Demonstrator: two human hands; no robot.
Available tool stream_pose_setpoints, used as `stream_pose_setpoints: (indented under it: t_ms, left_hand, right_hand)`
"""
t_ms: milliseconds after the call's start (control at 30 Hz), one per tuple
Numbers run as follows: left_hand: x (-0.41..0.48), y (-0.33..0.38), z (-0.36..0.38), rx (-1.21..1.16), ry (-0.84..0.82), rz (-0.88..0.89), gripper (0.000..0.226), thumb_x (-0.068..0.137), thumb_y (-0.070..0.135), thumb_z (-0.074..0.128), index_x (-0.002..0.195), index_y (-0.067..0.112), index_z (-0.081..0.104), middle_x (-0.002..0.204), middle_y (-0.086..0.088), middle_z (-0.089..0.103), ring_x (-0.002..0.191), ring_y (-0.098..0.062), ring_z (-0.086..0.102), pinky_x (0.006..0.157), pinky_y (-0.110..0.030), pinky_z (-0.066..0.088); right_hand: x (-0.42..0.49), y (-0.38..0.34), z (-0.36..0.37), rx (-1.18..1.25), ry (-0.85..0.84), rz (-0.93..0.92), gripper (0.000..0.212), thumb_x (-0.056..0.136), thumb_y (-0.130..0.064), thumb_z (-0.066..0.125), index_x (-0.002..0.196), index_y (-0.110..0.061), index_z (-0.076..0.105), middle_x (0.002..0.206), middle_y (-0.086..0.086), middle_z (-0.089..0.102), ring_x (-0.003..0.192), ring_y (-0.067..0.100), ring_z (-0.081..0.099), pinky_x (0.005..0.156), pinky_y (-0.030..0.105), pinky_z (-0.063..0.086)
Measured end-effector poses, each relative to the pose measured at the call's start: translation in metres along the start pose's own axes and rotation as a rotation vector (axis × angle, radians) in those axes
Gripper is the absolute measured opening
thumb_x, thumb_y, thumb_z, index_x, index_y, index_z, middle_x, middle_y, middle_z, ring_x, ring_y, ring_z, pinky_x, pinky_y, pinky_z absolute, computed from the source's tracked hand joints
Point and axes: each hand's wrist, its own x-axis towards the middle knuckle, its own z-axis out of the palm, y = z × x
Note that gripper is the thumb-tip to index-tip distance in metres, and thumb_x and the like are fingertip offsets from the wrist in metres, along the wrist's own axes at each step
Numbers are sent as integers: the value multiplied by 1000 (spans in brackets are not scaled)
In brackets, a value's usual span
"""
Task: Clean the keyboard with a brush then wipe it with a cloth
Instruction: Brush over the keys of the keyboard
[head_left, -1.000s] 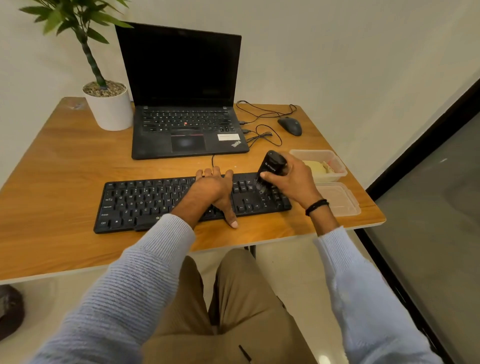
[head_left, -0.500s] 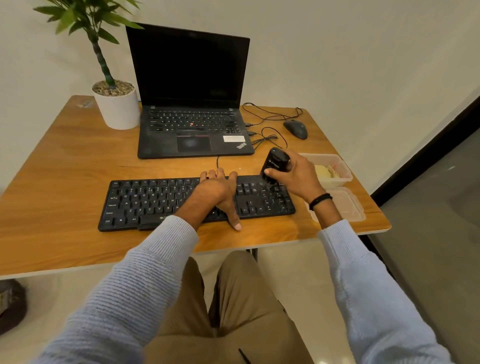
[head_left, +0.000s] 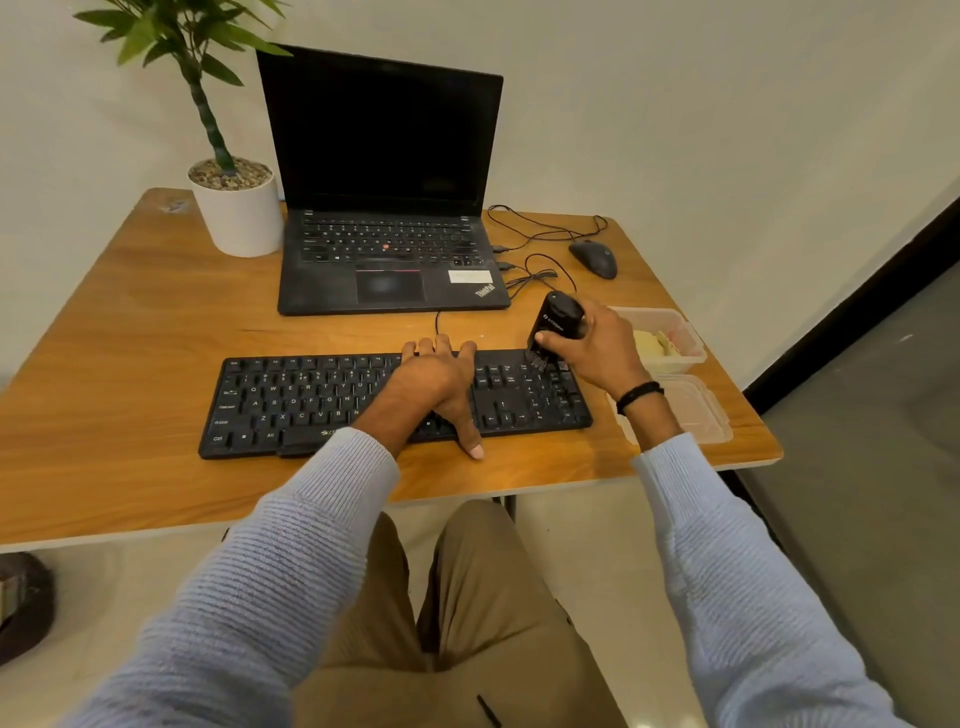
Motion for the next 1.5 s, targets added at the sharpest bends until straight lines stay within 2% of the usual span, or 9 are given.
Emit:
stream_pose_setpoints:
  t_ms: [133, 233, 367, 467, 600, 733, 1067, 1200, 1500]
  left_hand:
    - [-1, -1, 0, -11, 11, -6, 147, 52, 63, 92, 162, 23, 2, 166, -18, 12, 152, -42, 12, 122, -58, 10]
    - [-2, 1, -1, -11, 2, -6, 148, 52, 62, 92, 162, 23, 0, 167, -17, 9, 153, -42, 9, 123, -58, 8]
    - [-1, -1, -1, -28, 0, -12, 149, 52, 61, 93, 162, 24, -1, 167, -17, 8, 153, -42, 8, 123, -58, 8]
    - [-1, 1, -1, -18, 1, -6, 149, 52, 61, 93, 162, 24, 0, 166, -16, 11, 153, -41, 10, 123, -58, 10]
    - [-1, -1, 0, -22, 4, -16, 148, 52, 62, 93, 162, 24, 1, 166, -17, 11, 153, -42, 10, 122, -58, 9]
    - [-2, 1, 0, -4, 6, -10, 148, 52, 63, 92, 162, 23, 1, 166, -17, 12, 152, -41, 11, 122, -58, 10]
    - [0, -2, 1, -9, 9, -13, 151, 50, 65, 92, 162, 23, -1, 167, -16, 9, 153, -41, 9, 123, -58, 7]
    - [1, -1, 2, -6, 9, -8, 152, 50, 66, 91, 162, 24, -2, 168, -17, 7, 154, -41, 8, 123, -58, 7]
    - [2, -2, 1, -2, 9, -15, 151, 49, 66, 92, 162, 24, 1, 167, -17, 10, 153, -41, 11, 123, -57, 9]
  right_hand:
    - [-1, -1, -1, 91, -233, 7, 50, 76, -30, 82, 122, -22, 62, 116, -5, 67, 109, 11, 61, 94, 32, 52]
    - [-1, 1, -2, 6, -54, 8, 55, 78, -31, 81, 127, -20, 58, 119, -2, 66, 107, 10, 60, 90, 25, 48]
    - [-1, 2, -7, 158, -310, 56, 48, 74, -29, 83, 117, -28, 62, 112, -6, 70, 103, 8, 65, 93, 36, 55]
    - [2, 5, -6, 39, -76, 37, 54, 75, -31, 83, 124, -24, 60, 114, -6, 67, 106, 12, 63, 95, 35, 52]
    - [3, 2, -4, 64, -185, 39, 51, 76, -31, 83, 121, -22, 61, 114, -6, 67, 108, 11, 60, 92, 29, 50]
    - [4, 6, 1, -93, 138, 54, 49, 79, -30, 80, 123, -20, 62, 115, -1, 68, 106, 11, 57, 84, 19, 37]
    - [6, 0, 10, -3, 42, 184, 45, 77, -34, 81, 116, -18, 64, 107, -4, 66, 101, 12, 59, 86, 28, 49]
    - [5, 2, 10, -105, 264, 214, 39, 79, -34, 78, 111, -16, 66, 107, 0, 69, 102, 17, 61, 84, 27, 44]
    - [-1, 11, -12, -96, 75, 251, 49, 74, -36, 82, 117, -18, 66, 115, 4, 69, 108, 20, 63, 93, 39, 51]
